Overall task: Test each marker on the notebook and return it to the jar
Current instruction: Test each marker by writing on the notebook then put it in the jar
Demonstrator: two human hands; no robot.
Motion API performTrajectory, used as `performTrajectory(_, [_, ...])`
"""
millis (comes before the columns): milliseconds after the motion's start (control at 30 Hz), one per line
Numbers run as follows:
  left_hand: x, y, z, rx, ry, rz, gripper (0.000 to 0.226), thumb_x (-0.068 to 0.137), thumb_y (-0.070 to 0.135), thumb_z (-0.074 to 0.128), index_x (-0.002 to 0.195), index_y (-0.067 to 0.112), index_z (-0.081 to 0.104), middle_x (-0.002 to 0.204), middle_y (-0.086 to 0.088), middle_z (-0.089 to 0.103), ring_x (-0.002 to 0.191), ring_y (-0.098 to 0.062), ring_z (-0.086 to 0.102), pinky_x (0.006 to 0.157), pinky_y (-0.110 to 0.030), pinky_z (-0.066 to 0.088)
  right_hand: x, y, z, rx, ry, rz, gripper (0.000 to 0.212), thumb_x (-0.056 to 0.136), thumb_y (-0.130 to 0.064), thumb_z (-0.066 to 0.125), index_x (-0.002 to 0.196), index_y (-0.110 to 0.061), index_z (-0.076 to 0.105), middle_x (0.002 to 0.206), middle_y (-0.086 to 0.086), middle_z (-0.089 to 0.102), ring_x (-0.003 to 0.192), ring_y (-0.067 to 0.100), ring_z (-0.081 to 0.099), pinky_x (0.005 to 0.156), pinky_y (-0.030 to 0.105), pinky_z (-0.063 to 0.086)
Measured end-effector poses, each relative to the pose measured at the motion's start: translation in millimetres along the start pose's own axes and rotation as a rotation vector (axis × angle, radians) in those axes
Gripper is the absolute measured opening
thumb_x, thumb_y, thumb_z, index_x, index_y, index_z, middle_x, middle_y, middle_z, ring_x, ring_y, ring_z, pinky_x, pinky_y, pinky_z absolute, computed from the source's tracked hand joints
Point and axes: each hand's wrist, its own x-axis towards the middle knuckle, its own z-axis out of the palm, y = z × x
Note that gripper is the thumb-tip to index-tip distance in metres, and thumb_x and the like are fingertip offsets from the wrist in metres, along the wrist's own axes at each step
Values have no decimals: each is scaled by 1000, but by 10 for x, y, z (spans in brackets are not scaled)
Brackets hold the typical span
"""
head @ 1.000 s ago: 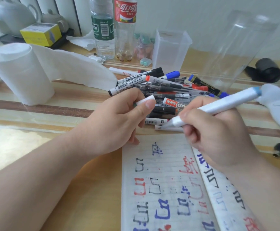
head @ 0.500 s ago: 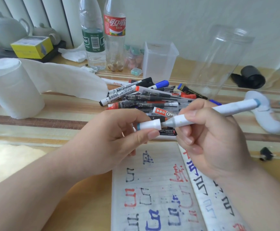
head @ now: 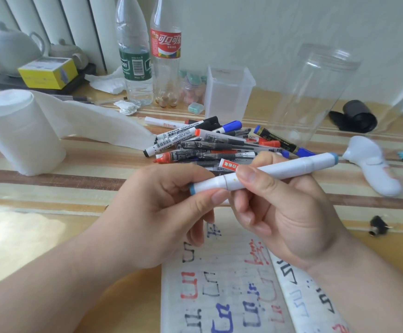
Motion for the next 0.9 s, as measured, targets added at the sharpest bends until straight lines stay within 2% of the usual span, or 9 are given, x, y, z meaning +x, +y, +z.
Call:
performTrajectory(133, [40, 3, 3, -170, 60, -43, 20, 88, 31, 74, 86, 11, 74, 65, -5, 68, 47, -25, 66, 47, -30, 53, -11, 36, 26, -72, -12, -78, 15, 84, -26, 75, 73, -22, 65, 61, 11, 64, 45, 17, 52, 39, 18, 33])
performTrajectory(267, [124, -27, -13, -473, 144, -110, 29, 74, 35, 89, 86, 11, 77, 72, -18, 70, 62, -31, 67, 62, -36, 57, -13, 123, 20, -175, -16, -95, 17, 83, -34, 74, 86, -19, 70, 67, 10, 67, 46, 14, 51, 41, 18, 33])
performTrajectory(333, [155, -19, -42, -612, 182, -148, 30, 70, 36, 90, 86, 14, 78, 79, -26, 70, 71, -32, 69, 68, -36, 57, -11, 139, -25, -189, -60, -29, 23, 80, -28, 78, 98, -14, 72, 72, 12, 68, 47, 14, 49, 41, 18, 32])
performTrajectory(433, [205, -28, -108, -757, 256, -182, 17, 76, 28, 85, 83, 16, 77, 86, -15, 76, 81, -22, 75, 73, -30, 60, -12, 142, -73, -292, -110, 89, 38, 77, -14, 79, 112, -14, 65, 77, 10, 68, 52, 12, 54, 44, 19, 40])
performTrajectory(500, [233, -38, -136, -828, 297, -199, 19, 83, 25, 82, 89, 11, 71, 91, -13, 77, 82, -20, 76, 75, -30, 61, -27, 172, -73, -518, -165, 131, 34, 76, -17, 80, 108, -19, 67, 77, 1, 69, 62, 10, 59, 54, 22, 48])
performTrajectory(567, [249, -33, -147, -850, 333, -222, 28, 78, 33, 78, 90, 10, 68, 90, -11, 77, 79, -19, 74, 73, -31, 61, -43, 217, -53, -699, -226, 178, 24, 79, -19, 84, 100, -22, 71, 77, -4, 67, 69, 13, 58, 65, 30, 51])
performTrajectory(667, [246, -17, -135, -763, 391, -244, 30, 73, 39, 80, 86, 13, 71, 88, -12, 73, 70, -18, 71, 66, -31, 61, -50, 222, -18, -761, -238, 191, 16, 83, -14, 84, 93, -20, 73, 75, -7, 65, 70, 12, 57, 70, 33, 52])
performTrajectory(767, [236, -1, -121, -675, 472, -215, 25, 79, 38, 80, 81, 15, 75, 83, -18, 67, 57, -17, 64, 59, -30, 58, -27, 140, 0, -668, -188, 141, 13, 81, -19, 82, 81, -9, 73, 69, 1, 70, 61, 10, 60, 55, 21, 49])
performTrajectory(900, [232, 20, -131, -621, 574, -124, 33, 86, 40, 78, 84, 9, 70, 64, -14, 56, 48, -17, 56, 61, -33, 54, -10, 117, -1, -527, -68, 116, 39, 78, -41, 78, 73, -3, 71, 67, 17, 70, 53, 19, 58, 43, 25, 42])
